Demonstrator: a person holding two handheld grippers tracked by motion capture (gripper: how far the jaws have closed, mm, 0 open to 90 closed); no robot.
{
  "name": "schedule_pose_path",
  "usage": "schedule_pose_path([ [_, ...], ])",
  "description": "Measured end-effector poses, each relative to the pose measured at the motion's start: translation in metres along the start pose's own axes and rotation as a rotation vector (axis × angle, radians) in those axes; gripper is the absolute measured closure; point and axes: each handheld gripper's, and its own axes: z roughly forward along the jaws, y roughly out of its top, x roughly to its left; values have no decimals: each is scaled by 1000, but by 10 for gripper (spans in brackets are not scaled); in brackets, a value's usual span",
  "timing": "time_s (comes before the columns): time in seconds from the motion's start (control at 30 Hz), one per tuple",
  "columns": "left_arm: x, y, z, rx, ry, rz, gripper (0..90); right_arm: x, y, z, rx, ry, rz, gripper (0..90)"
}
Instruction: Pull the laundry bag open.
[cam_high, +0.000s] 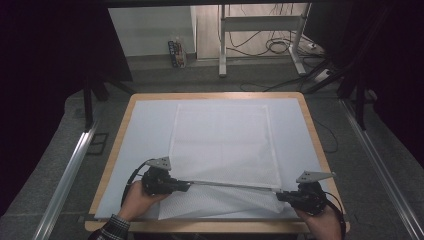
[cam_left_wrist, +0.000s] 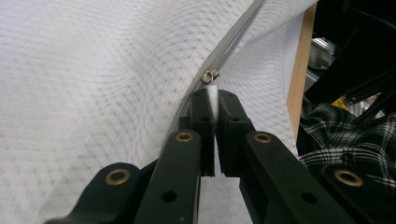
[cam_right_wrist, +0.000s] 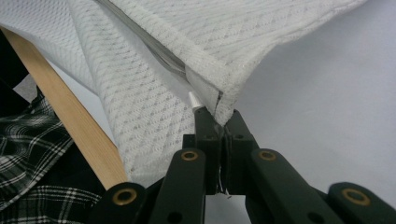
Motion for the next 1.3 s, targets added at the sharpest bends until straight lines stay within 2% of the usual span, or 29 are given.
schedule_pose_path([
  [0.5,3,-16,-20,-17,47,-35,871,0,0,0,4,-14,-1,862],
  [0.87,3,-26,-28,-11,63,-45,871,0,0,0,9,-17,-4,862],
  [1.3,7,-39,-41,-31,78,-78,871,1,0,0,3,-30,3,862],
])
